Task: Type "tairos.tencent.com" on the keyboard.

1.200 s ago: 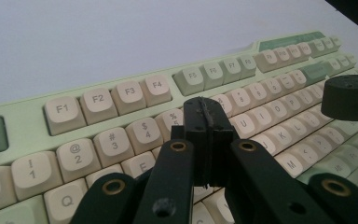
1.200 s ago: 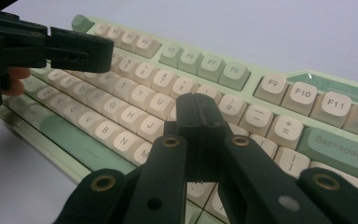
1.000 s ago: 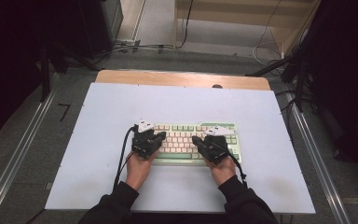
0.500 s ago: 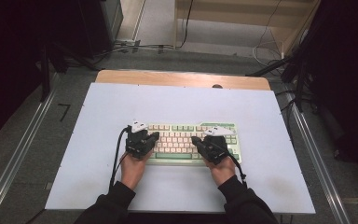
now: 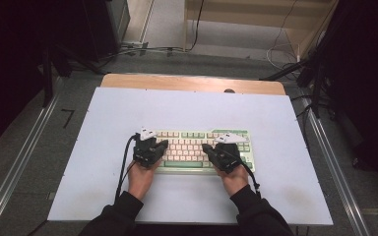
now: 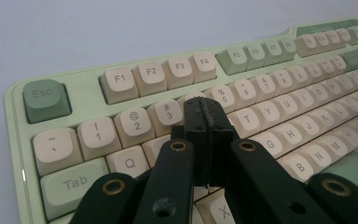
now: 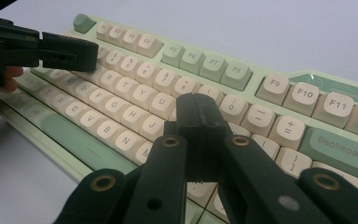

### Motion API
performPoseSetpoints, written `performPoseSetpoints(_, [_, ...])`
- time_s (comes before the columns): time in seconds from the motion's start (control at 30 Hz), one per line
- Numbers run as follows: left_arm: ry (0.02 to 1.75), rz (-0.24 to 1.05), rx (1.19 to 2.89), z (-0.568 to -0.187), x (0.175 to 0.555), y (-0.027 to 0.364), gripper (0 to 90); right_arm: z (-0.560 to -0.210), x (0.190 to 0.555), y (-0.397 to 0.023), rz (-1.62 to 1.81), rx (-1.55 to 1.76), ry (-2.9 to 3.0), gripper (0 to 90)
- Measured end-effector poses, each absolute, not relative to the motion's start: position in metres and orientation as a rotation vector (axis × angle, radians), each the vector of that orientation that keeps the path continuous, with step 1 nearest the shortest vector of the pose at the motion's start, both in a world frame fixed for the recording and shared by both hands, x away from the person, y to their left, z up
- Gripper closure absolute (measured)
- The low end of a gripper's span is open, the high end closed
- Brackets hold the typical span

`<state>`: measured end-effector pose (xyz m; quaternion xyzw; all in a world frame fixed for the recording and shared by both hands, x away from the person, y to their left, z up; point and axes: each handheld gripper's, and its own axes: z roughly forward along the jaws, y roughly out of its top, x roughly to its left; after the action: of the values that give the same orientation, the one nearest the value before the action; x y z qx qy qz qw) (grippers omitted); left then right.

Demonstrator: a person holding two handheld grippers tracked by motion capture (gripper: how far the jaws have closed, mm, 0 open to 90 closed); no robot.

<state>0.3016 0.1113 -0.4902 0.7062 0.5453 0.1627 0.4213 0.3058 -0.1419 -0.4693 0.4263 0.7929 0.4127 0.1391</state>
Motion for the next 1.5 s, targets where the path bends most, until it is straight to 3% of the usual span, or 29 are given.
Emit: performPoseSetpoints(1.5, [1.345,0.423,1.754,-0.484,0.296,0.114,90.0,-0.475,0.301,-0.124,1.183,1.18,2.353,87.8])
